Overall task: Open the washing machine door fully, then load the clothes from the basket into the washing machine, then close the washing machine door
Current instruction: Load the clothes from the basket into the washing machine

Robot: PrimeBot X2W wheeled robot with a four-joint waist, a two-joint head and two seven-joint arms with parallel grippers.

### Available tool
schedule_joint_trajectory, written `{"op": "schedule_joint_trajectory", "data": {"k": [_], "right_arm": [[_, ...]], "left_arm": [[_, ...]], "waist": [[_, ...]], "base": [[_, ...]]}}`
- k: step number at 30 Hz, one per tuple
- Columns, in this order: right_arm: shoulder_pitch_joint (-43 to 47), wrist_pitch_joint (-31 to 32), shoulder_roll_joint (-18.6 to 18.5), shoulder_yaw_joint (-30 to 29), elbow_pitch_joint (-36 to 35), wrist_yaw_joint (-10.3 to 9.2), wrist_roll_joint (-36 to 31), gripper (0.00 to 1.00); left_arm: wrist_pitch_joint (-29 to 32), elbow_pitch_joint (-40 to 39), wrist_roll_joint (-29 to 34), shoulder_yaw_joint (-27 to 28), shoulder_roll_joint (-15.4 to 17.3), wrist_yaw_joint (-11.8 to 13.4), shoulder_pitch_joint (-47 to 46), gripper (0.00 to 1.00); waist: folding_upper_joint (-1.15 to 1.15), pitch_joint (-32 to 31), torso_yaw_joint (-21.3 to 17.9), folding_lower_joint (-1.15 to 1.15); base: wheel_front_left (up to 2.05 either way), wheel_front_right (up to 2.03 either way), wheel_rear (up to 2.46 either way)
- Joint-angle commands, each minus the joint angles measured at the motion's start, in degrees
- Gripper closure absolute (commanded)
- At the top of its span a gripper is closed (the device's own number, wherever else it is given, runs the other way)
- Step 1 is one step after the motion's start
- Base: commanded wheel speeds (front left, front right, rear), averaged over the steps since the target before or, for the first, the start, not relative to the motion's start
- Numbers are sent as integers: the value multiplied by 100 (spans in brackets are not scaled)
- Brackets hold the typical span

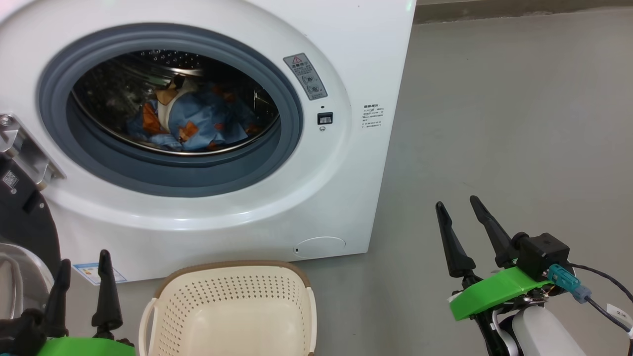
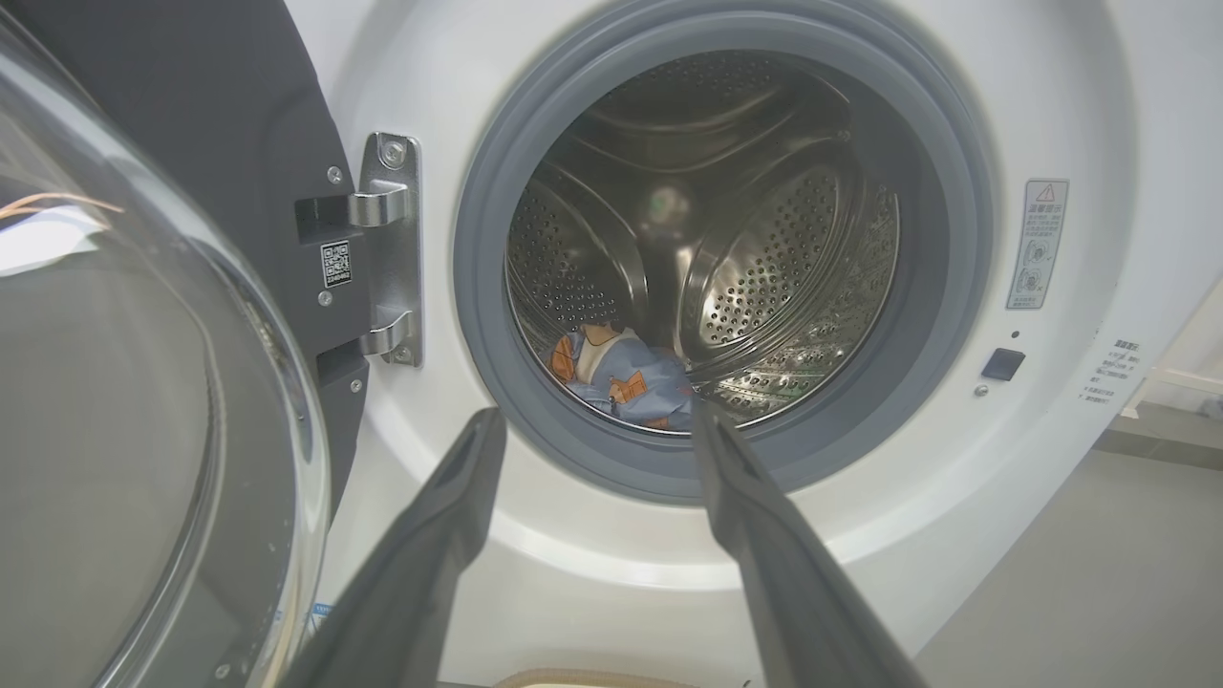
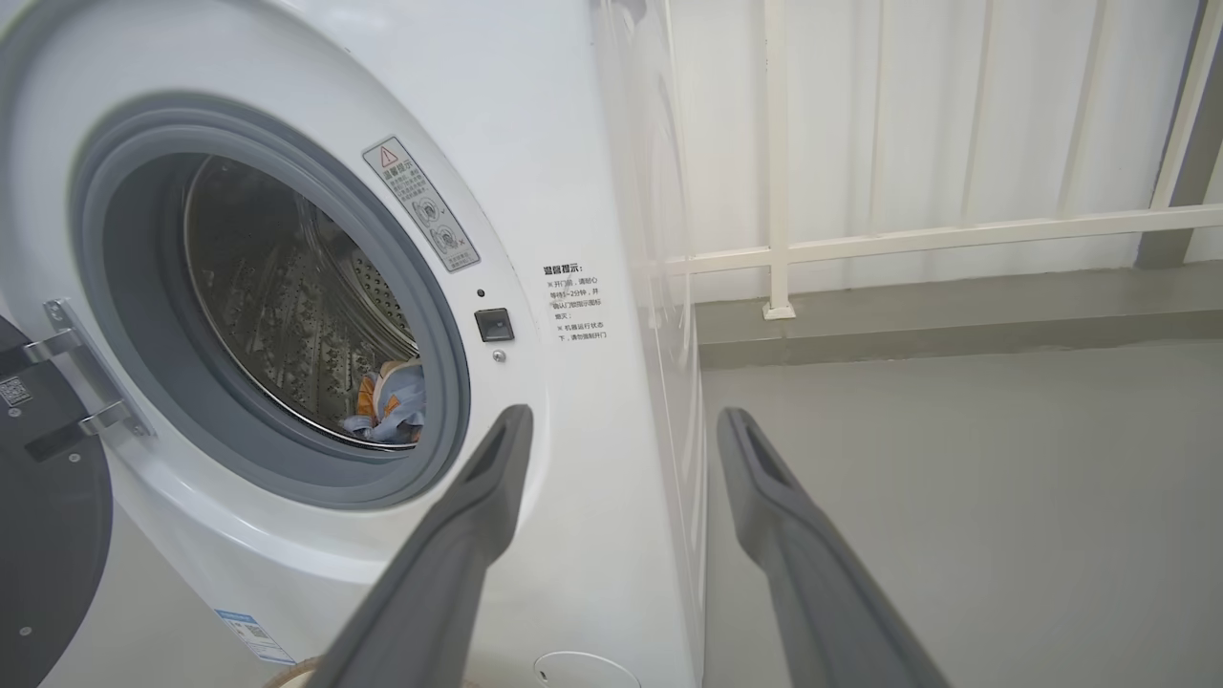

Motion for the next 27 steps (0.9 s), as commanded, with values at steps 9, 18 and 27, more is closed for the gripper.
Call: {"op": "schedule_joint_trajectory", "data": {"k": [9,18,27], "right_arm": [[4,-46,-2,170,-124,26,28,0],[2,-46,-33,205,-94,26,27,0],[11,-46,-48,231,-74,26,26,0]], "left_arm": [[-35,-130,276,111,221,60,-24,0],[-36,-101,337,82,260,45,-39,0],[-36,-80,440,16,292,51,-49,0]], "waist": [[0,-1,19,0],[0,-14,28,0],[0,-40,44,0]], "base": [[0,0,0],[0,0,0],[0,0,0]]}}
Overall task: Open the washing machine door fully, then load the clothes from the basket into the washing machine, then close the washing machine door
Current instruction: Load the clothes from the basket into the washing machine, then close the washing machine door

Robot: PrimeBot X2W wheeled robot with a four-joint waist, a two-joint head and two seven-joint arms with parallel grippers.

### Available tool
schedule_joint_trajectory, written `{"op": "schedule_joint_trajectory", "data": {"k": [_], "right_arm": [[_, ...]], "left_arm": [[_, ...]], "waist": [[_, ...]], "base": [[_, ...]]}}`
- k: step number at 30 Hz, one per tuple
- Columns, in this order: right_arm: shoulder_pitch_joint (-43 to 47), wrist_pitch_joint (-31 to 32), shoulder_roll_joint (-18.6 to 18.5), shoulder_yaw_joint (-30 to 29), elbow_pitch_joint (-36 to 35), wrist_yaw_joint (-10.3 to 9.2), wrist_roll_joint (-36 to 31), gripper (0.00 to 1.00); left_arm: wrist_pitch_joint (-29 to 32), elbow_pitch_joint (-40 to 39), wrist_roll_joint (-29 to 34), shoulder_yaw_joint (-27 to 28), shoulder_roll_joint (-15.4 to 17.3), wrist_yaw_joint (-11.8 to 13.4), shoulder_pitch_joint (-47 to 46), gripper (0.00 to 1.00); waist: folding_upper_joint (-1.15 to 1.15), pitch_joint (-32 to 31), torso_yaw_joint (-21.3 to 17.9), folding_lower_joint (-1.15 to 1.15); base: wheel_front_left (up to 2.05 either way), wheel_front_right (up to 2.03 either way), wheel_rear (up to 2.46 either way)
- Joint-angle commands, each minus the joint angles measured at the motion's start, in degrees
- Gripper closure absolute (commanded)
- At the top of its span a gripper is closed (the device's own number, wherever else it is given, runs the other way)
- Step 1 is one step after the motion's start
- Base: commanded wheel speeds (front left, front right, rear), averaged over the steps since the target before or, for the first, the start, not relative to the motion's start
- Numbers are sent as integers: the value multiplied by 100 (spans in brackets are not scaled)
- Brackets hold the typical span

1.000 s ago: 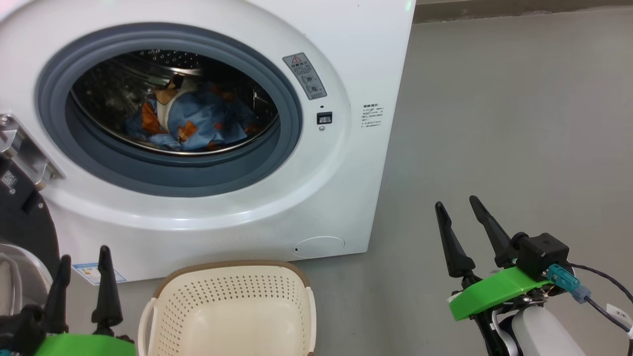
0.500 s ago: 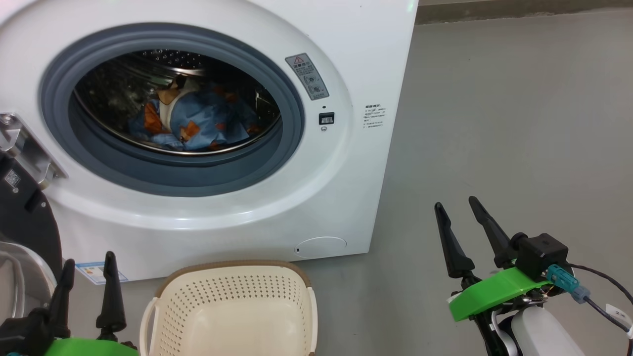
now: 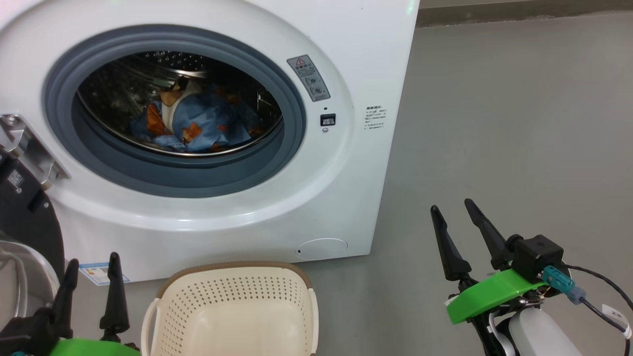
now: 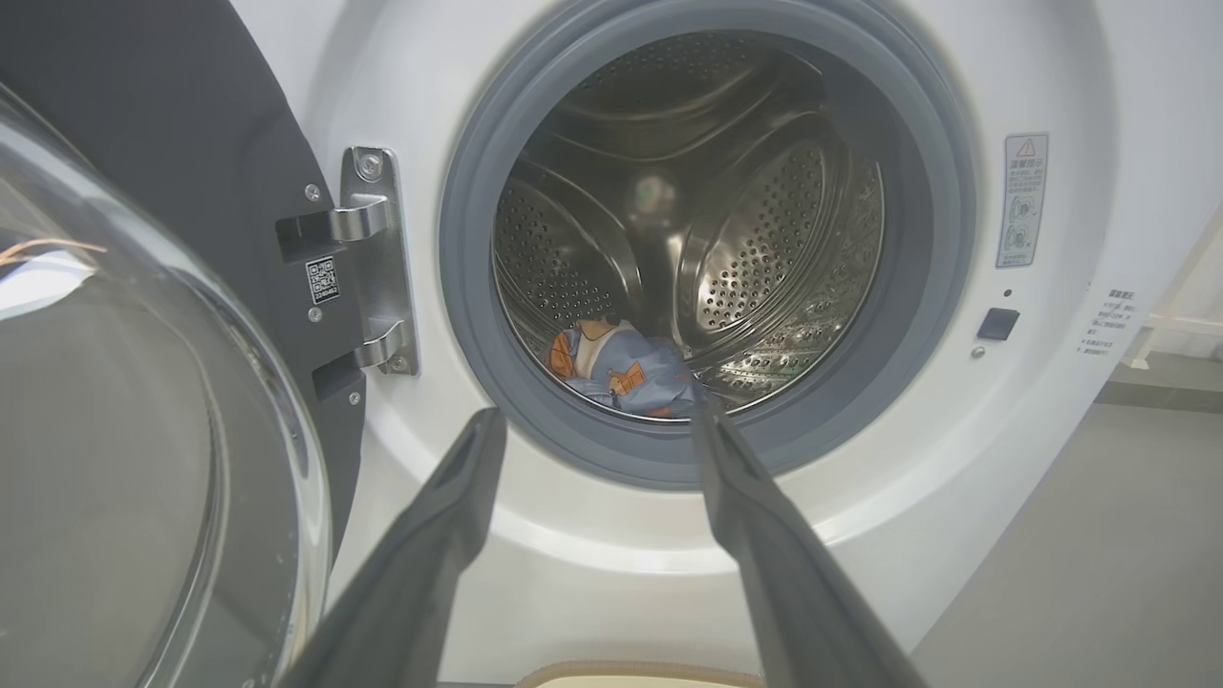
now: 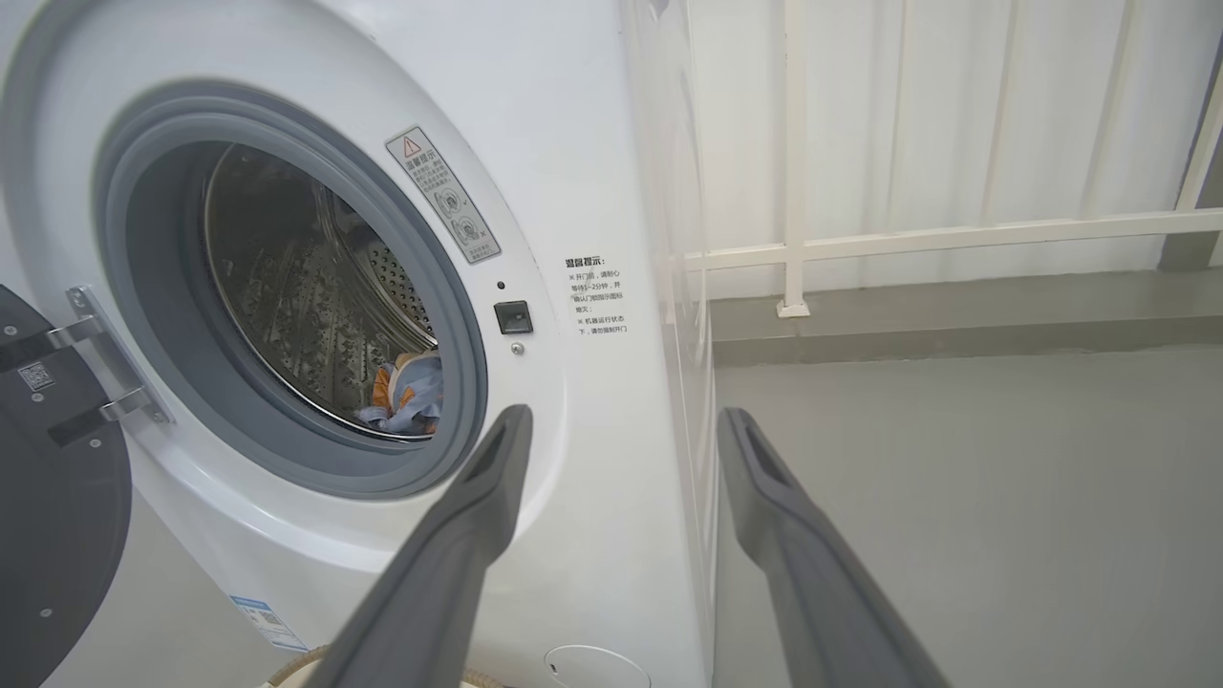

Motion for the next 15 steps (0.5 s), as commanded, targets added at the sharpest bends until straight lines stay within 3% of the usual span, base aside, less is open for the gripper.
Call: {"op": "schedule_joint_trajectory", "data": {"k": [1,15], "right_arm": [[9,-46,-25,113,-105,25,22,0],[-7,-46,-56,146,-71,25,51,0]], "left_arm": [[-36,-94,98,170,198,37,-69,0],[-36,-67,46,165,170,52,-76,0]], "waist": [[0,-10,6,0],[0,-25,15,0]], "base": [[0,0,0],[0,0,0]]}}
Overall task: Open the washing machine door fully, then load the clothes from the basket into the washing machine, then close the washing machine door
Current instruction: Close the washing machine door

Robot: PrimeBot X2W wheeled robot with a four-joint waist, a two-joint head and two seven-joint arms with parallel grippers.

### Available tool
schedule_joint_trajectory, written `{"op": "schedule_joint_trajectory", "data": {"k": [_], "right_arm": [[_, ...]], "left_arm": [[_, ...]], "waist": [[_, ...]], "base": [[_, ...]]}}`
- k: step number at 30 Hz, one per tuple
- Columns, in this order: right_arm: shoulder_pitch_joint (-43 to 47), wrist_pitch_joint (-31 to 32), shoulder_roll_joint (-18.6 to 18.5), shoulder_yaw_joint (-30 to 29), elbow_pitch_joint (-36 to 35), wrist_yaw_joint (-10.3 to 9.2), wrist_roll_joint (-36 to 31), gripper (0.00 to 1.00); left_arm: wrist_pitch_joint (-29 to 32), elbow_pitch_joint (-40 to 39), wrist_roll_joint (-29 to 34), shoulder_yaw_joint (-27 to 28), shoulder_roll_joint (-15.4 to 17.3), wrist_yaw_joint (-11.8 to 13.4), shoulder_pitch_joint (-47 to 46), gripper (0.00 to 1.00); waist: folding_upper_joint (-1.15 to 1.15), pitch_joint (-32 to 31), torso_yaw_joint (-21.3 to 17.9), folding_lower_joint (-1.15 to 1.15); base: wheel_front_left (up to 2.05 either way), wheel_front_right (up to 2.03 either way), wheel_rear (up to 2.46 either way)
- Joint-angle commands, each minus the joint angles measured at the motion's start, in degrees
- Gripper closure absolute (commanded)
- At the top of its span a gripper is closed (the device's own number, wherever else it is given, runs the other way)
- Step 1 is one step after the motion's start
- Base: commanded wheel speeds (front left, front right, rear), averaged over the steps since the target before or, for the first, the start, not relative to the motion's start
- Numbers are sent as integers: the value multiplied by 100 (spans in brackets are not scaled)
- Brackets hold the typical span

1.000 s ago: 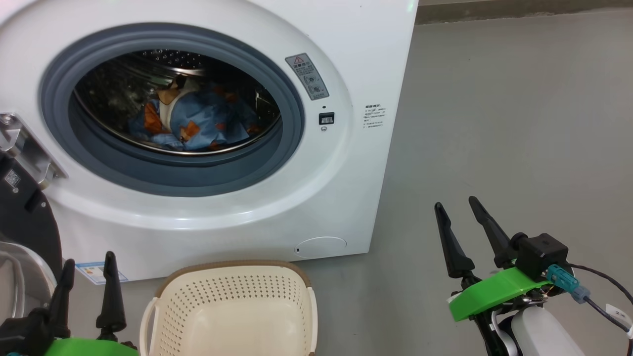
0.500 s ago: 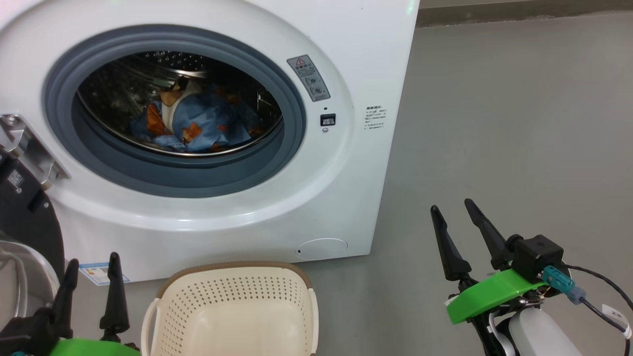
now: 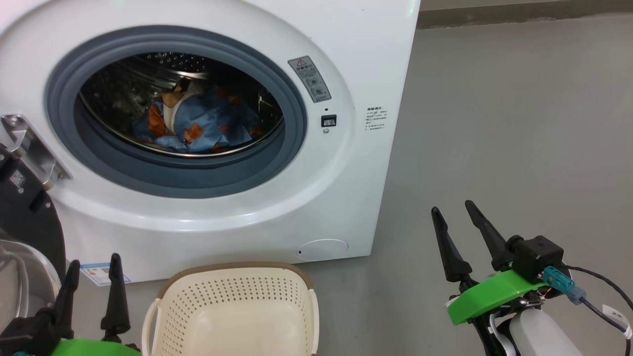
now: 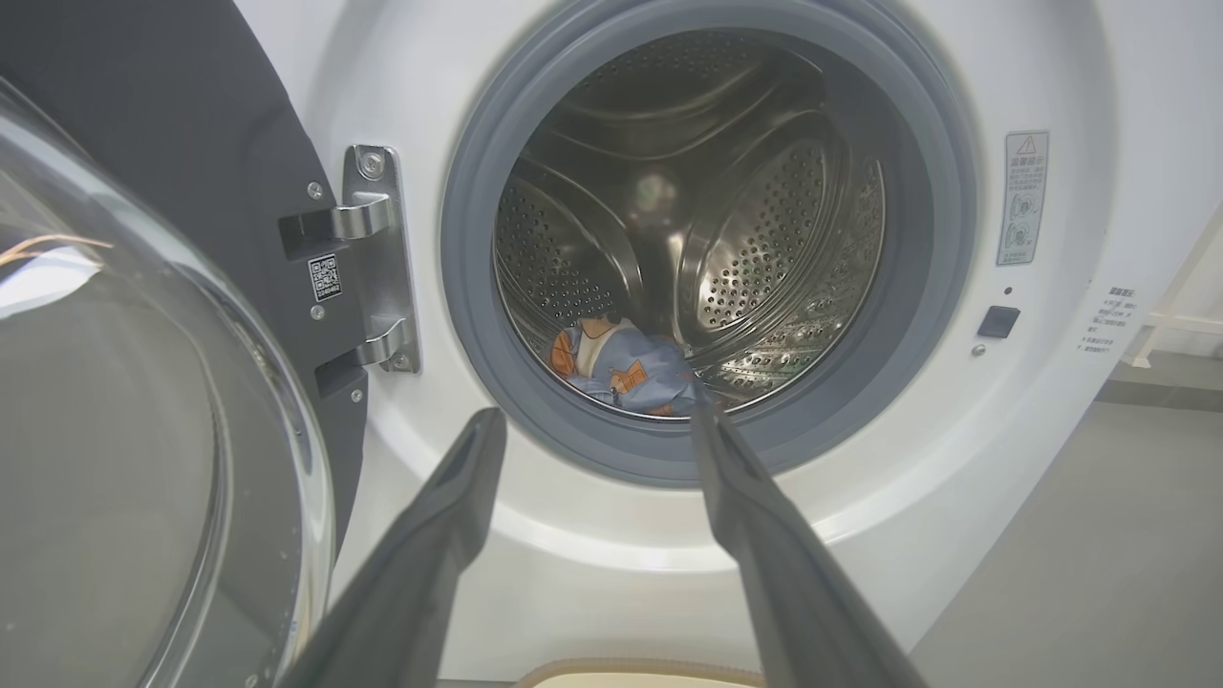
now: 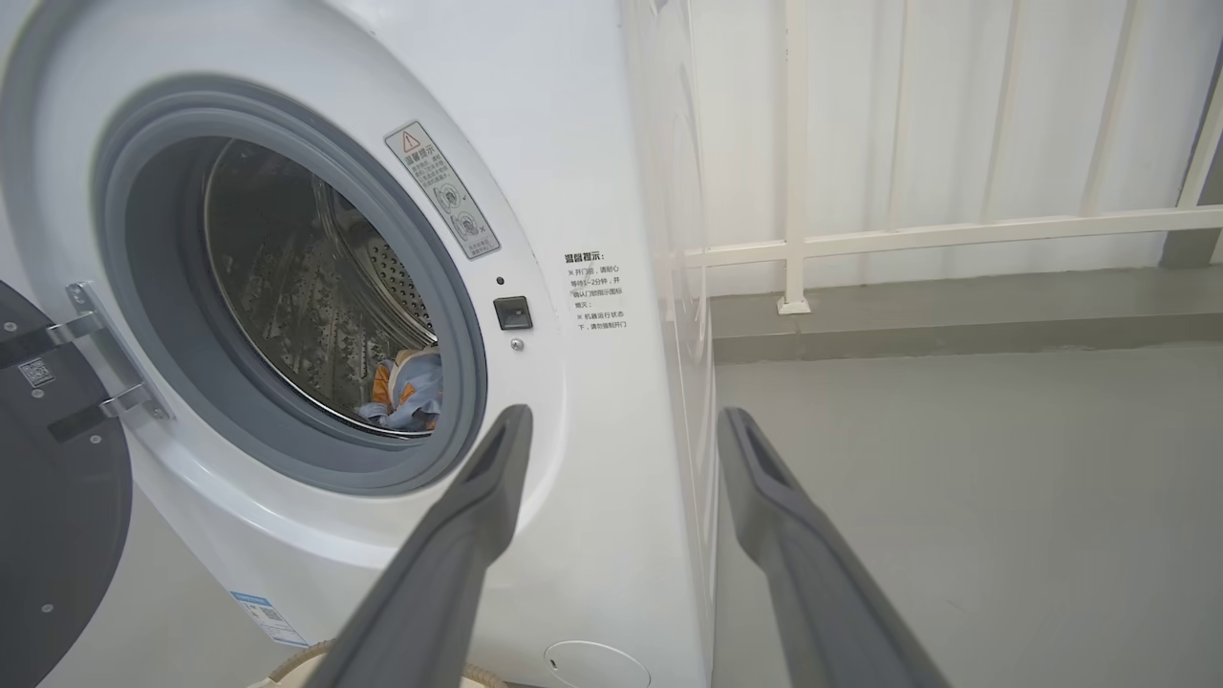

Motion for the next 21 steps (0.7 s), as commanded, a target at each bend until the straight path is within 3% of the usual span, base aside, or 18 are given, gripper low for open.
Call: {"op": "schedule_joint_trajectory", "data": {"k": [1,21], "right_arm": [[-10,-46,-26,119,-119,25,16,0],[-15,-46,14,71,-139,25,-15,0]], "left_arm": [[-37,-96,24,186,175,17,-80,0],[-37,-152,-29,264,176,20,-79,0]], "waist": [[0,7,1,0],[0,56,3,0]], "base": [[0,0,0],[-8,8,0]]}}
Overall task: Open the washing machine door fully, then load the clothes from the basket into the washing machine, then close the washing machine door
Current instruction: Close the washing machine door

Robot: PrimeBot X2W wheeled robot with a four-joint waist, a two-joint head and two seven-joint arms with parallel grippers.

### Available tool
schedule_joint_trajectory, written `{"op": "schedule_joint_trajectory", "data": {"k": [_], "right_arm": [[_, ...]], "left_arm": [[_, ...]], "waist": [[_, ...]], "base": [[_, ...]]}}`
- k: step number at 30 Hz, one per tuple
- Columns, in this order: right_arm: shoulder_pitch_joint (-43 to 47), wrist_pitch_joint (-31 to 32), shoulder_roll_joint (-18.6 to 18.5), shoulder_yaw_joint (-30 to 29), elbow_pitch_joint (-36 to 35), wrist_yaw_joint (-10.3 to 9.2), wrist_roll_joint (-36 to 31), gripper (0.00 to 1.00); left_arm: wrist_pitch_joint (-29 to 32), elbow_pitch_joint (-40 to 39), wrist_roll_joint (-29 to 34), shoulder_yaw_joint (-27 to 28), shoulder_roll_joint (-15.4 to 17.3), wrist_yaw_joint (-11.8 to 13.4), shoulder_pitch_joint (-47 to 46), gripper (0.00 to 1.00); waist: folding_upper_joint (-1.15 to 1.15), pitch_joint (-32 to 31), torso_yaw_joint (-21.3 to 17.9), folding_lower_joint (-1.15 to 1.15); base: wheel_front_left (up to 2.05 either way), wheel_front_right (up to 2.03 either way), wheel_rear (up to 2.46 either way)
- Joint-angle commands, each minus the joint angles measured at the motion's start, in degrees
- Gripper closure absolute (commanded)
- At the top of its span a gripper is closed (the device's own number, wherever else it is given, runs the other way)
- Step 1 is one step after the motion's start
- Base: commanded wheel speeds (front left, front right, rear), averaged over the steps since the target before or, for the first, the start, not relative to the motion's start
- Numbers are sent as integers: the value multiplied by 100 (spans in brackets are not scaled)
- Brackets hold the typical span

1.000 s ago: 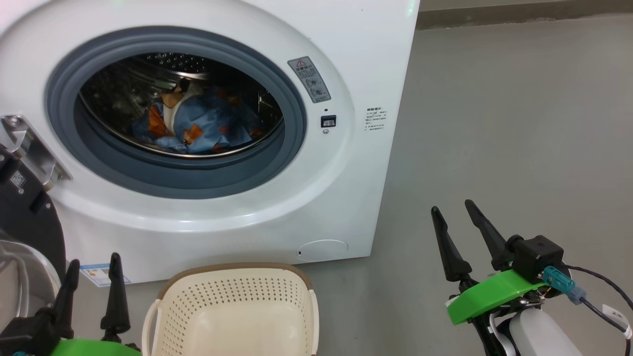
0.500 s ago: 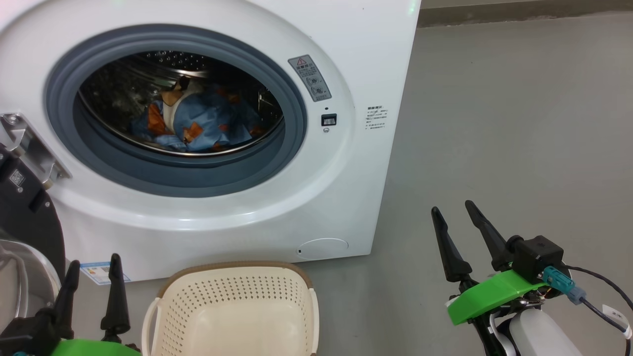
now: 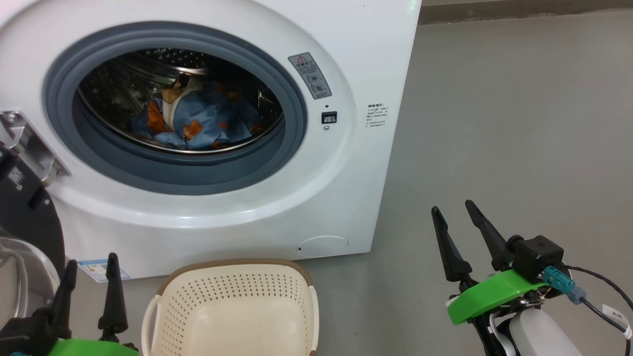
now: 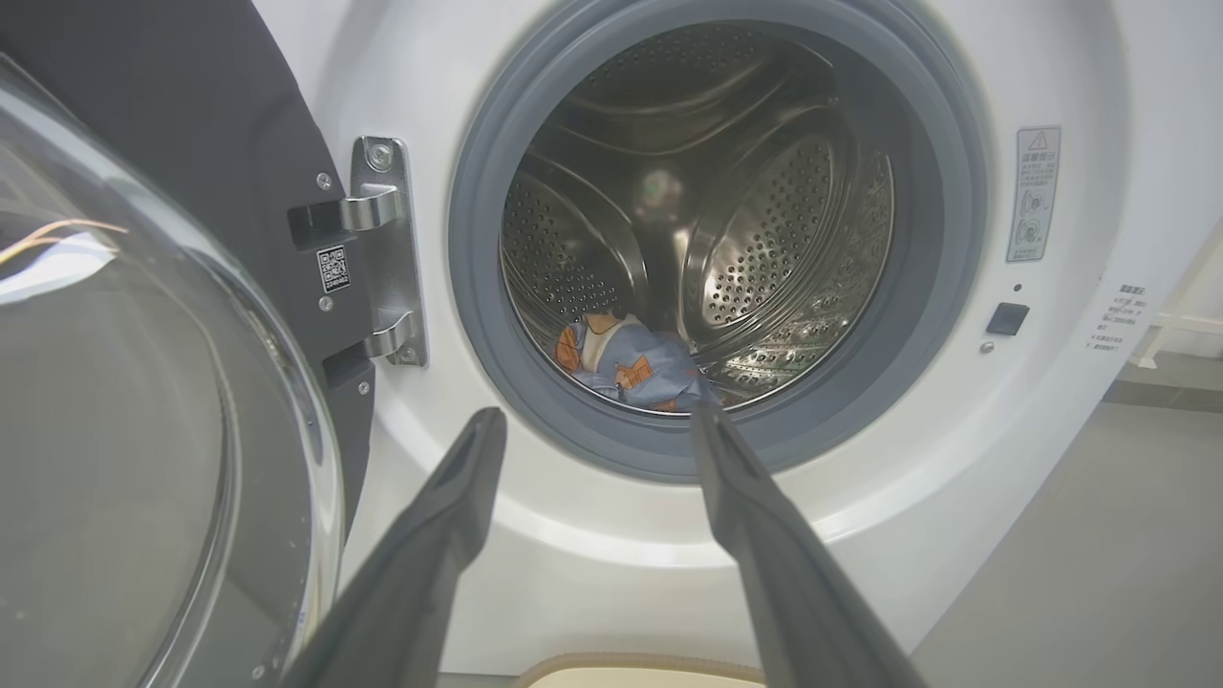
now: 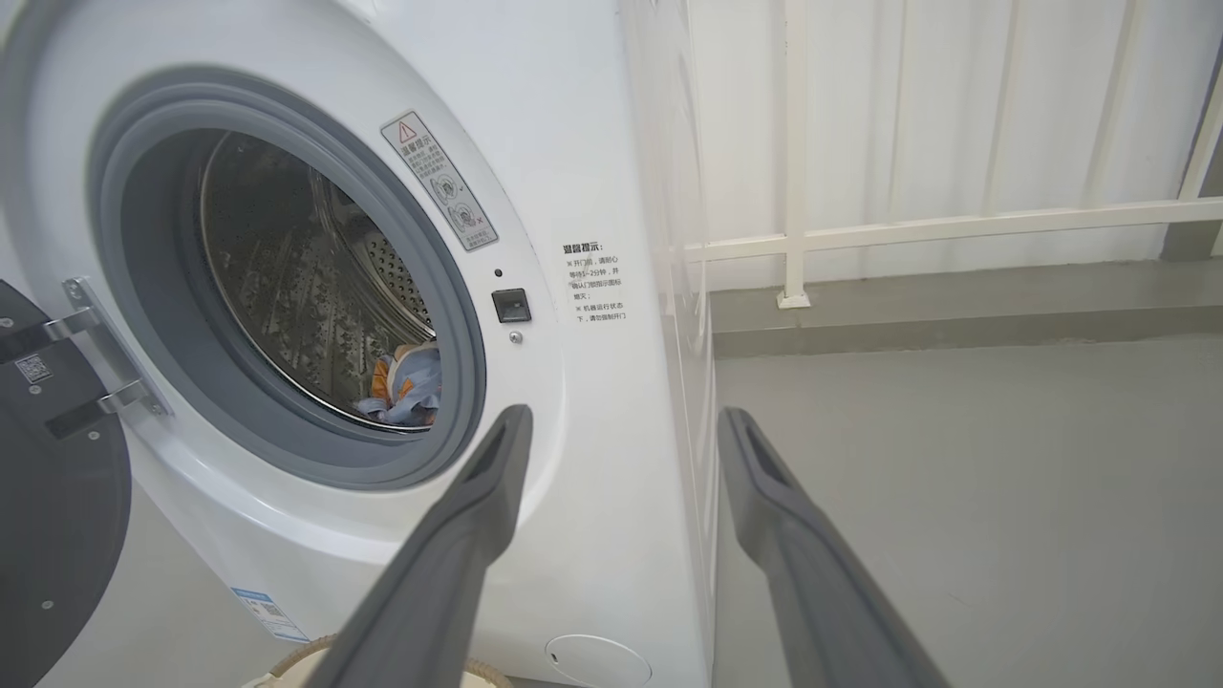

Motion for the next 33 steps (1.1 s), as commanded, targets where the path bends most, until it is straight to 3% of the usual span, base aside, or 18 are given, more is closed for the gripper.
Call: {"op": "schedule_joint_trajectory", "data": {"k": [1,18,33], "right_arm": [[-17,-46,5,84,-138,26,-15,0],[-29,-46,20,43,-127,26,-24,0],[-7,-46,-4,41,-117,26,-9,0]], "left_arm": [[-37,-150,-10,228,175,17,-79,0],[-37,-133,65,275,169,-10,-88,0],[-37,-74,107,291,121,-23,-102,0]], "waist": [[0,4,2,0],[0,1,4,0],[0,-44,29,0]], "base": [[-73,73,0],[-135,135,0],[-18,18,0]]}}
